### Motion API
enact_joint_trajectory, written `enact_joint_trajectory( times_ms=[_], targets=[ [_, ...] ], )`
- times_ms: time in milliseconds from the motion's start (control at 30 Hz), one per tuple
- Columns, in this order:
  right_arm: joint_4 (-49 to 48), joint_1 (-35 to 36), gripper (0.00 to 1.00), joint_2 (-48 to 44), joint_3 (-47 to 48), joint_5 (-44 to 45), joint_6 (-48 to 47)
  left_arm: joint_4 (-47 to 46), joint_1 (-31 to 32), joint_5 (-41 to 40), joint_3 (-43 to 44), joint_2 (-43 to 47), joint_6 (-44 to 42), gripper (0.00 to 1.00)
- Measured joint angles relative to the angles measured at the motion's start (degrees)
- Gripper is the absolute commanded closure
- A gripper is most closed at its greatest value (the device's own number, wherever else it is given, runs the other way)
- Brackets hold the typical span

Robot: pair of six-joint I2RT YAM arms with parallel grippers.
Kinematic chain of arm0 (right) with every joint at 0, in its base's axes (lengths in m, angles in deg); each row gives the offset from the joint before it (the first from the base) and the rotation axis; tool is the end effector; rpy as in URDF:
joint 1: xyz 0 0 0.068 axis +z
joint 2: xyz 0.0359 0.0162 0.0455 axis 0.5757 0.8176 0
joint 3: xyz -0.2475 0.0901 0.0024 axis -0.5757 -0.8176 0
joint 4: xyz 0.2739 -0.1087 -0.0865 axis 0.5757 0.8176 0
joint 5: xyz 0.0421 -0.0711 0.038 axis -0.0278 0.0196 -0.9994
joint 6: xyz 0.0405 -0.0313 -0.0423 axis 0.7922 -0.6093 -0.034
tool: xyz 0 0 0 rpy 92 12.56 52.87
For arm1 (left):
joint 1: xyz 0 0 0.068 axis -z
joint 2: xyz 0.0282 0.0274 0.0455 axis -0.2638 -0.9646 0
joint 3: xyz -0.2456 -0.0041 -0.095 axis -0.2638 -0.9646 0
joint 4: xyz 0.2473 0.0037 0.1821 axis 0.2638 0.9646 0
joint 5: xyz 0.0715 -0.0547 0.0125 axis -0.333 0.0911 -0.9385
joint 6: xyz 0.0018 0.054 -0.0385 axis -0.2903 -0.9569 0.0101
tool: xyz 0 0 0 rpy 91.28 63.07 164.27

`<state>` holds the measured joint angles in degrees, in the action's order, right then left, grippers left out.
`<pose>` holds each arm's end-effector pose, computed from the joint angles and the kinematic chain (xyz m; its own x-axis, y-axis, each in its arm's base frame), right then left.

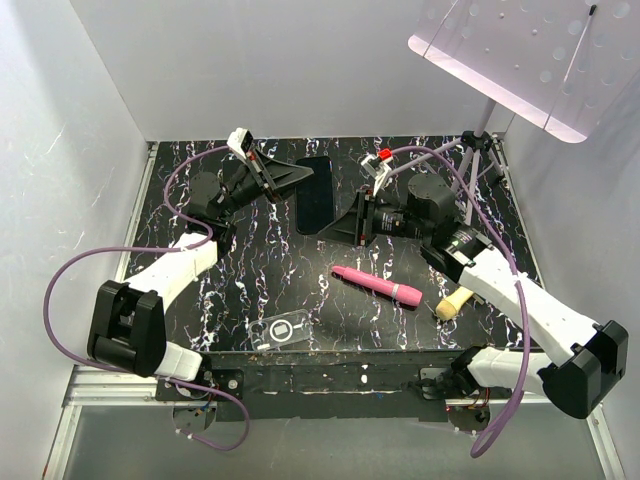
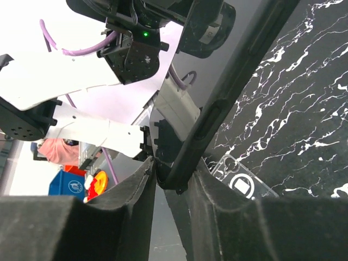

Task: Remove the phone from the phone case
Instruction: Remove the phone case from the phone.

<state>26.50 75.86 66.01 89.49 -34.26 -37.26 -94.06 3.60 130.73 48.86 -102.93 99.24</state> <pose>0.2354 0.2391 0.3713 -0.6656 0.1514 -0.7308 -0.6845 0.2663 0.6786 0.3415 -0.1544 0.3173 -0.8527 -0.4877 -0.1871 0.2834 -0.1310 -0.9500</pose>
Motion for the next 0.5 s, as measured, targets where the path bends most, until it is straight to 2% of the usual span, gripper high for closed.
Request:
enact_joint_trajectory(
  times_ms=[167,233,333,500],
  targets=[
    [-2.01,-0.09,0.70,0.33,-0.46,-0.28,0.98,-0.09,-0.02,-0.81,-0.44,0.31,0.44,1.00],
    [-2.10,-0.09,0.78,0.35,-0.48,-0.33,0.98,-0.04,-0.04,-0.83,-0.48,0.42,0.44,1.00],
    [-2.54,-0.09,0.97,0.39,-0.48,-0.94,0.26,0.00,-0.04,-0.66,-0.48,0.61,0.50,1.00],
    [-3.26,-0.09,0.99,0.63,-0.48,-2.21,-5.03,0.59,-0.26,0.48,-0.24,0.85,0.46,1.00]
  ],
)
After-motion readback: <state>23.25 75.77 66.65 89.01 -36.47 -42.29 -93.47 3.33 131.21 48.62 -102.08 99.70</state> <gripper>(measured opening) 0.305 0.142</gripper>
